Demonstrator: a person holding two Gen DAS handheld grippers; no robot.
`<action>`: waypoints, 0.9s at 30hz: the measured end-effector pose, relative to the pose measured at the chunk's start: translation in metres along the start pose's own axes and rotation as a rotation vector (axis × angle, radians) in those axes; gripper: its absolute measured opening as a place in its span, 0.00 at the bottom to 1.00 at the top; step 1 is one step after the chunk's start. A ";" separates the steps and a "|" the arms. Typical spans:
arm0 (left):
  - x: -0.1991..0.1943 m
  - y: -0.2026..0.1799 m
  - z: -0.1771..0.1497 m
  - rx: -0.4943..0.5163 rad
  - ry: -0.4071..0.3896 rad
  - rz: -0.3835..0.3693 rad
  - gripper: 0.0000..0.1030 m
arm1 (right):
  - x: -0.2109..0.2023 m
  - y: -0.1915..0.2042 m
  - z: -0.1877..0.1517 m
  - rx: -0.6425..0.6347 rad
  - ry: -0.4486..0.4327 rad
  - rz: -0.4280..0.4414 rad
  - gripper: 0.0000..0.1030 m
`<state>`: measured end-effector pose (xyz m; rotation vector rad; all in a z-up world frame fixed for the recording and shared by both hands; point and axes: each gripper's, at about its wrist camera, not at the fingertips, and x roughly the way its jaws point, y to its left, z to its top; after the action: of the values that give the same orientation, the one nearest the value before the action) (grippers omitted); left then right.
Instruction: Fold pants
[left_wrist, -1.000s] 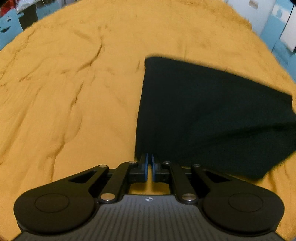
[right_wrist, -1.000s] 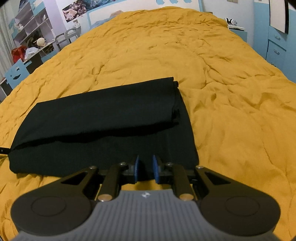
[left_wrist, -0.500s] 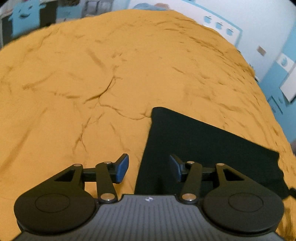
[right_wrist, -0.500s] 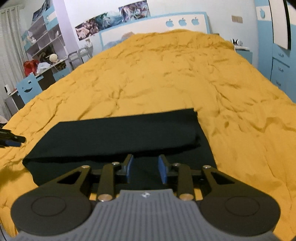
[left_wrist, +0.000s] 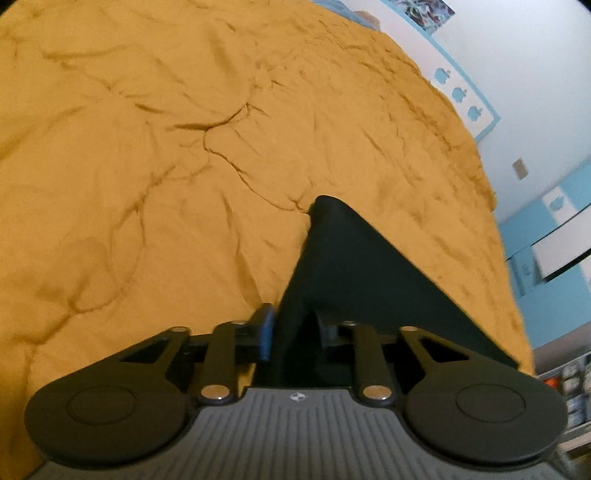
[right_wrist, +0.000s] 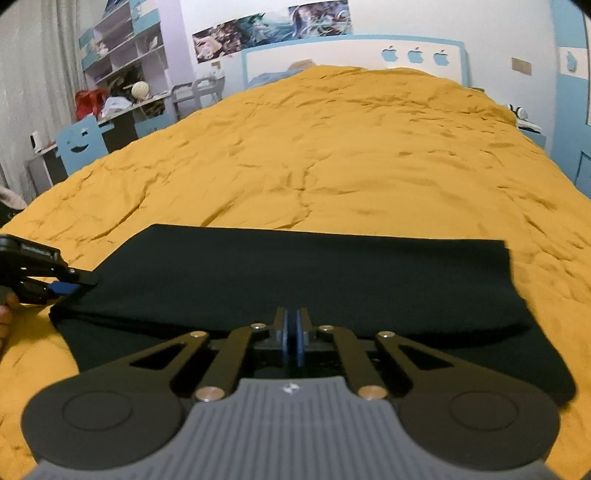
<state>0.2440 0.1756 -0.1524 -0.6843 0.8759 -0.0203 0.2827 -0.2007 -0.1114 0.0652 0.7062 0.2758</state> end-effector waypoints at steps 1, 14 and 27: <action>0.000 -0.001 0.000 -0.004 -0.004 0.001 0.19 | 0.006 0.002 0.000 -0.004 0.014 0.002 0.00; -0.039 -0.076 0.007 0.012 -0.154 -0.034 0.07 | 0.015 -0.022 0.000 0.081 0.066 0.046 0.00; -0.032 -0.277 -0.051 0.327 -0.137 -0.039 0.07 | -0.074 -0.120 0.004 0.291 -0.035 0.089 0.00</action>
<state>0.2569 -0.0617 0.0020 -0.3916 0.7063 -0.1469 0.2590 -0.3363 -0.0797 0.3783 0.7052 0.2544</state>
